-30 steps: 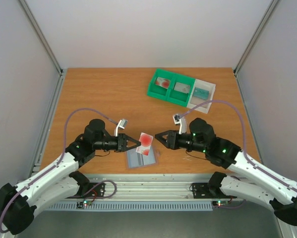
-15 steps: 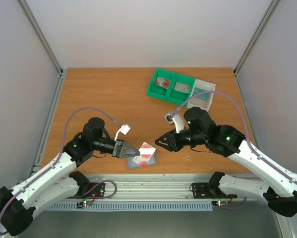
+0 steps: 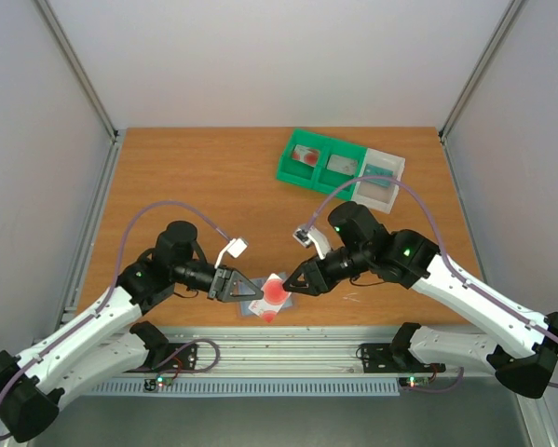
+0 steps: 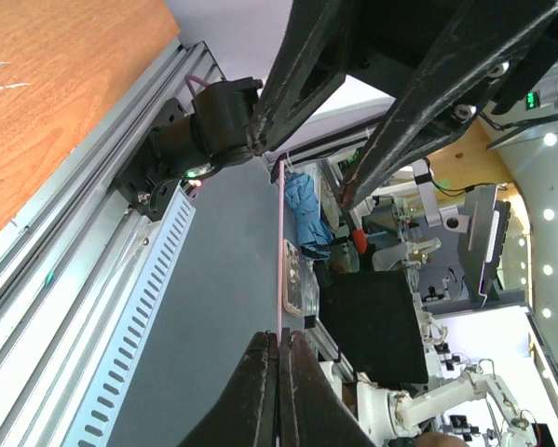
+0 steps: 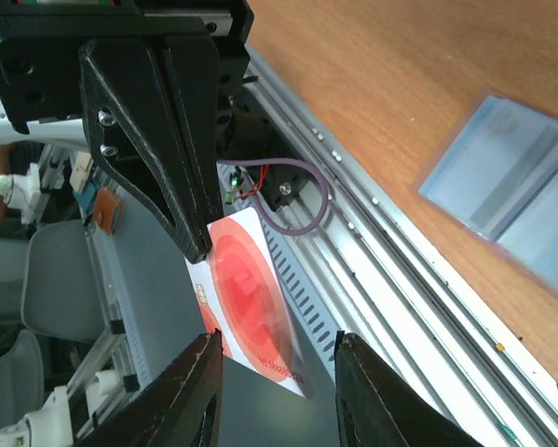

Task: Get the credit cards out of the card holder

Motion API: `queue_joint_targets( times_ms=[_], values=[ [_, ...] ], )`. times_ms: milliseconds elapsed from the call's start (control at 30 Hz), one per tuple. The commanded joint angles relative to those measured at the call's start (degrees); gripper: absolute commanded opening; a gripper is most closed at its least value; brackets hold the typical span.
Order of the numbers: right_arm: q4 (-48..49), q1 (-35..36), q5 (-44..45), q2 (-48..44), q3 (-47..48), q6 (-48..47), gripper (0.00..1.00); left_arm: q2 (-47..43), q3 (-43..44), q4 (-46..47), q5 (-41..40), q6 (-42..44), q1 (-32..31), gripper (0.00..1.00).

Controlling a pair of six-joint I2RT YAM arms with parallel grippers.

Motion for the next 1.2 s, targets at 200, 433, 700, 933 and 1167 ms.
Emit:
queue_joint_targets(
  times_ms=[200, 433, 700, 933, 1167],
  values=[
    [1.8, 0.2, -5.2, 0.4, -1.4, -0.6, 0.30, -1.3, 3.0, -2.5, 0.0, 3.9, -1.8, 0.00],
    [2.7, 0.2, -6.3, 0.6, -1.6, -1.2, 0.07, -1.5, 3.3, -3.7, -0.7, 4.8, -2.1, 0.00],
    [2.6, 0.2, -6.9, 0.7, -2.3, -2.3, 0.01, -1.3, 4.7, -7.7, -4.5, 7.1, -2.1, 0.01],
    [4.4, 0.2, -3.0, 0.3, -2.5, -0.5, 0.01, -0.5, 8.5, -17.0, -15.3, 10.5, -2.1, 0.49],
    [6.2, -0.5, 5.6, -0.5, -2.0, 0.9, 0.01, -2.1, 11.9, -23.5, -29.1, 12.3, -2.0, 0.99]
  ],
)
